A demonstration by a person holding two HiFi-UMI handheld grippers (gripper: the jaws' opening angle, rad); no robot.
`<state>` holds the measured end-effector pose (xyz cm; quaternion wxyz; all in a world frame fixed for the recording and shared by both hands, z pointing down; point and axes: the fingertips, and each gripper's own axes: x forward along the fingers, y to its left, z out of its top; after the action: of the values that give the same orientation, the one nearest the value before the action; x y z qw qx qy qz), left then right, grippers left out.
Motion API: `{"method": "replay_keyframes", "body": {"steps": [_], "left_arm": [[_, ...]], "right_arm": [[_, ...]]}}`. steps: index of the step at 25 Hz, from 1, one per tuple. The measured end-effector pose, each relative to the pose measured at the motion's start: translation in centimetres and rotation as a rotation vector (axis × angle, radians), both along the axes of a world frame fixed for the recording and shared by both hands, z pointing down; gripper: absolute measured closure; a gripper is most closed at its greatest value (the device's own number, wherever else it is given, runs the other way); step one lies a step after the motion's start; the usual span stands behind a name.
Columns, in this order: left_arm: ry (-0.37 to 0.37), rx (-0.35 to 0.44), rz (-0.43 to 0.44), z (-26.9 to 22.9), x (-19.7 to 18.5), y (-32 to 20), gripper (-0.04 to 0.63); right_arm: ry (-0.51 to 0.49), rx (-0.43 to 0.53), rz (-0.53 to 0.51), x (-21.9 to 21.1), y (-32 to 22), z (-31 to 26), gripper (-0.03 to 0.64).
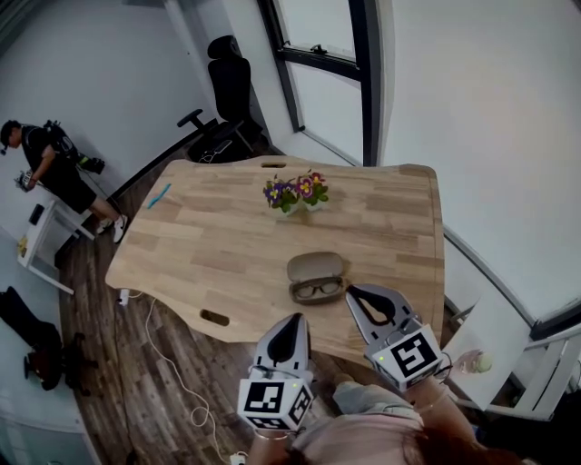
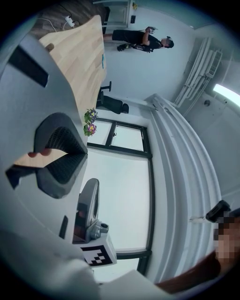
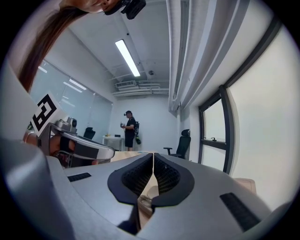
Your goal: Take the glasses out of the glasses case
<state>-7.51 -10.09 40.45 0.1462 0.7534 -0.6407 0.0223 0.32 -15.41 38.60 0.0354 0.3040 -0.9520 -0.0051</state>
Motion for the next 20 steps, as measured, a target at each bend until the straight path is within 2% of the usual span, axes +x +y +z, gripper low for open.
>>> {"method": "replay_keyframes", "body": {"steps": [12,20], "left_arm": [[0.017,-0.029,-0.060,2.4,-1.5,-1.9,0.595],[0.018,-0.047,-0.065,3.3,-2.2,-2.2,0.595]], "right_arm": [[0.075,-0.015,-0.100,-1.9,-2.6,2.4,0.615],[0.146,-0.028,-0.143,-2.8,-3.3,4.8,0.615]]}}
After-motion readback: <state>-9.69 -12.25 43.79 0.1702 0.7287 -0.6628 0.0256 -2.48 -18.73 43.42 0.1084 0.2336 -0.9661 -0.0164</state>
